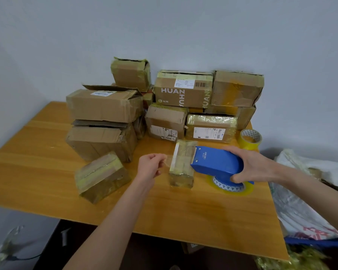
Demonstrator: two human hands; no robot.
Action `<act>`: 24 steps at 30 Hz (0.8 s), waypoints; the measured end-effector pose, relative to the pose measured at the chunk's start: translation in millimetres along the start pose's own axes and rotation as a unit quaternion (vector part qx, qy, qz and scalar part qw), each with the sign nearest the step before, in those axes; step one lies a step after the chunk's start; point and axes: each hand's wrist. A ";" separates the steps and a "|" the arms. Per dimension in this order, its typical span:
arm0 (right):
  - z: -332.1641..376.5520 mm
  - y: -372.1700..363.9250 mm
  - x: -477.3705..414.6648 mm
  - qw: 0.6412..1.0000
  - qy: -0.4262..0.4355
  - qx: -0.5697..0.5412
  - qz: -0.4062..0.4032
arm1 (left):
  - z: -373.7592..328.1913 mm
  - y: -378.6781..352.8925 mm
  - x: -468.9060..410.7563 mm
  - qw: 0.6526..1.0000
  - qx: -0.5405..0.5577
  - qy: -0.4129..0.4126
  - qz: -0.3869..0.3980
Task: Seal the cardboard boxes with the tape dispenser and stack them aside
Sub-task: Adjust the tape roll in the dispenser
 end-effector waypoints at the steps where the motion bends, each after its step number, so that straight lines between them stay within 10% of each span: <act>1: -0.1 -1.0 -0.4 1.000 0.000 -0.001 0.005 | 2.1 -0.5 -0.2 1.000 -0.003 0.000 -0.003; 24: -22.8 -35.5 -27.2 0.994 -0.041 0.098 0.016 | 44.4 -7.9 -29.6 0.978 -0.189 -0.074 -0.050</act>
Point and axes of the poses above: each hand's wrist, its own x-axis away from the middle knuckle, its own y-axis out of the back of the hand, z = x × y, and after that the axes turned 1 degree about y, right-handed
